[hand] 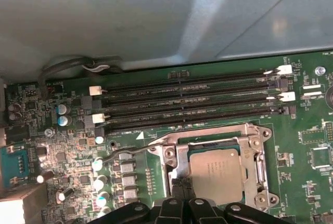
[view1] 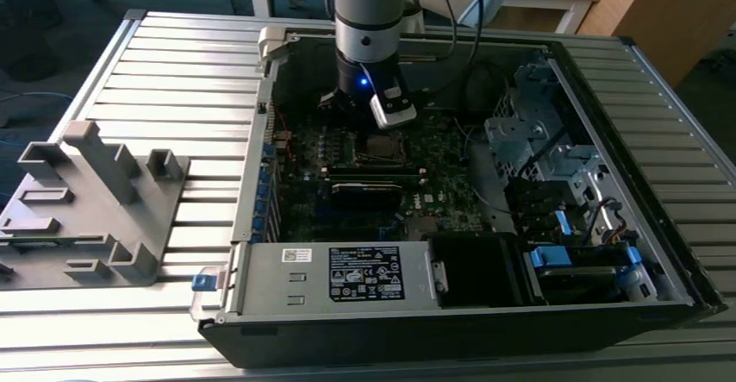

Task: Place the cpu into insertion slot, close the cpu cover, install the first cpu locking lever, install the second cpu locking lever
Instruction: 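Close the cpu cover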

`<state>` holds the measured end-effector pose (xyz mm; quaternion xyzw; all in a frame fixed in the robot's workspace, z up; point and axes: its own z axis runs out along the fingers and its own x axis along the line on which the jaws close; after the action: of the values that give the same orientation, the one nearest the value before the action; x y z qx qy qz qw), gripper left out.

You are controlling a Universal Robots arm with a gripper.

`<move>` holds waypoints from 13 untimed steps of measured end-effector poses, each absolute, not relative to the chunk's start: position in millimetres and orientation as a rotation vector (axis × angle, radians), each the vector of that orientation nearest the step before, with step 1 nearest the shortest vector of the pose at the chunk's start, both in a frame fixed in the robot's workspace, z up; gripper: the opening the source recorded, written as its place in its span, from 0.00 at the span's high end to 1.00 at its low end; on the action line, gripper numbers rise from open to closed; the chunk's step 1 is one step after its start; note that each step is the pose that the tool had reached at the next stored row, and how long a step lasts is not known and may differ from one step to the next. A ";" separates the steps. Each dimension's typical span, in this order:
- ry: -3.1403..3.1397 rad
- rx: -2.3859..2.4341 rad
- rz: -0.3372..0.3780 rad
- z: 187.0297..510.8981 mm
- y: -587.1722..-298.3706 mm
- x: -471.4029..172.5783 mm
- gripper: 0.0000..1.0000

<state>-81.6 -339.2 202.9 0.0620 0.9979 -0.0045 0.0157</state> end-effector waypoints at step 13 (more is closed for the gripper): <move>3.105 0.194 0.017 199.4 -339.0 -84.5 0.89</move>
<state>-84.5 -339.0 199.4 0.0623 0.9979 0.0054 0.0153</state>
